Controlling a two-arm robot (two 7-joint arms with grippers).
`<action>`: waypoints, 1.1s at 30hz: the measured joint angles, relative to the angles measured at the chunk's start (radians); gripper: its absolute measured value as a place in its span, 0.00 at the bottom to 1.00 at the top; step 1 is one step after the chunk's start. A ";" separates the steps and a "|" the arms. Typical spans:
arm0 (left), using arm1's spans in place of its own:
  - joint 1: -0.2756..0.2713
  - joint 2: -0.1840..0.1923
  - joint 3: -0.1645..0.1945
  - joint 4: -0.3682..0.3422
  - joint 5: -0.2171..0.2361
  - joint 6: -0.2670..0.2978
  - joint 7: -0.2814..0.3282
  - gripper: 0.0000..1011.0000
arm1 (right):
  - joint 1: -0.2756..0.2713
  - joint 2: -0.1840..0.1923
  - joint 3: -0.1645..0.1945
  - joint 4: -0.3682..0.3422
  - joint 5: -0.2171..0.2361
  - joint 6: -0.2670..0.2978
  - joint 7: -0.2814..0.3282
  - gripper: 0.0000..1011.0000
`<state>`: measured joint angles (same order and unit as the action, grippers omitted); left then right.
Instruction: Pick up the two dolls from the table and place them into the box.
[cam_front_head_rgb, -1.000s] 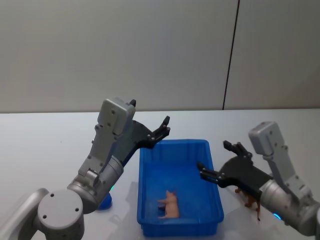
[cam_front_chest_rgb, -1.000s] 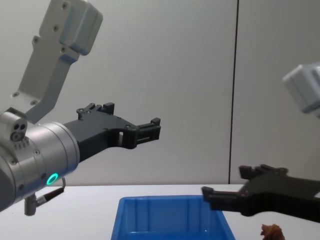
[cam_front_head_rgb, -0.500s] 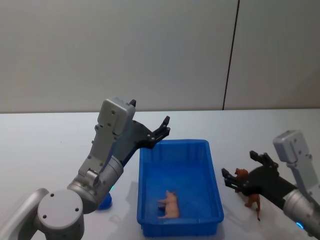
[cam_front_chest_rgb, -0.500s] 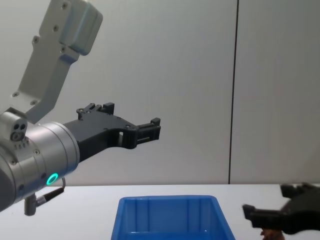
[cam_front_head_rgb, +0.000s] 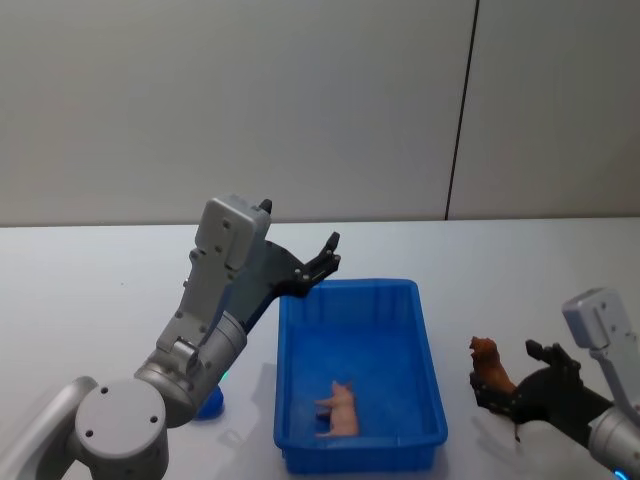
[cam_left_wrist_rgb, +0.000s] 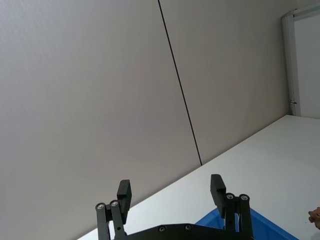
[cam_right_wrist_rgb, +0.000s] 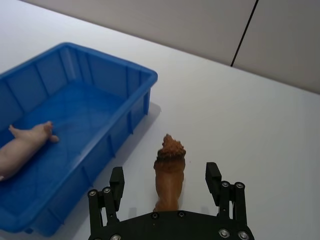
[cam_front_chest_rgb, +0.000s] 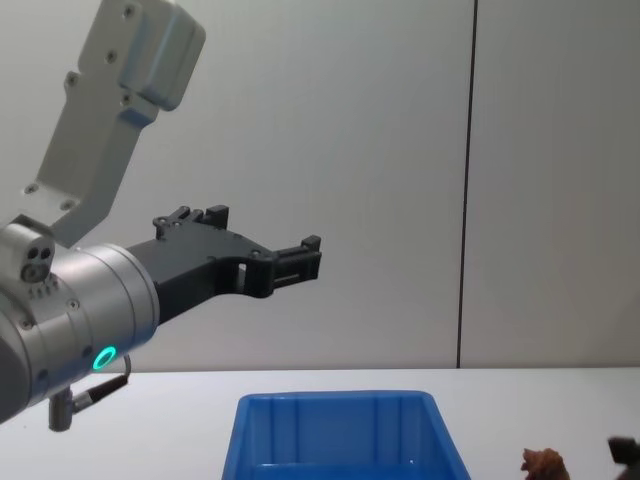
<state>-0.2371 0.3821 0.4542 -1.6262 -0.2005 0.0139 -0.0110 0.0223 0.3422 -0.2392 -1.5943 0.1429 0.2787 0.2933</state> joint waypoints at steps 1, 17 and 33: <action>0.000 0.000 0.000 0.000 0.000 0.000 0.000 0.99 | 0.000 0.000 0.000 0.004 0.000 0.003 -0.001 0.99; 0.000 0.000 0.000 0.000 0.000 0.000 0.000 0.99 | 0.006 -0.010 -0.009 0.060 -0.013 0.050 -0.010 0.85; 0.000 0.000 0.000 0.000 0.000 0.000 0.000 0.99 | 0.004 -0.017 -0.015 0.078 -0.017 0.049 -0.031 0.36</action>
<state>-0.2371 0.3821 0.4542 -1.6262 -0.2004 0.0139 -0.0109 0.0262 0.3247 -0.2540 -1.5159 0.1257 0.3277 0.2619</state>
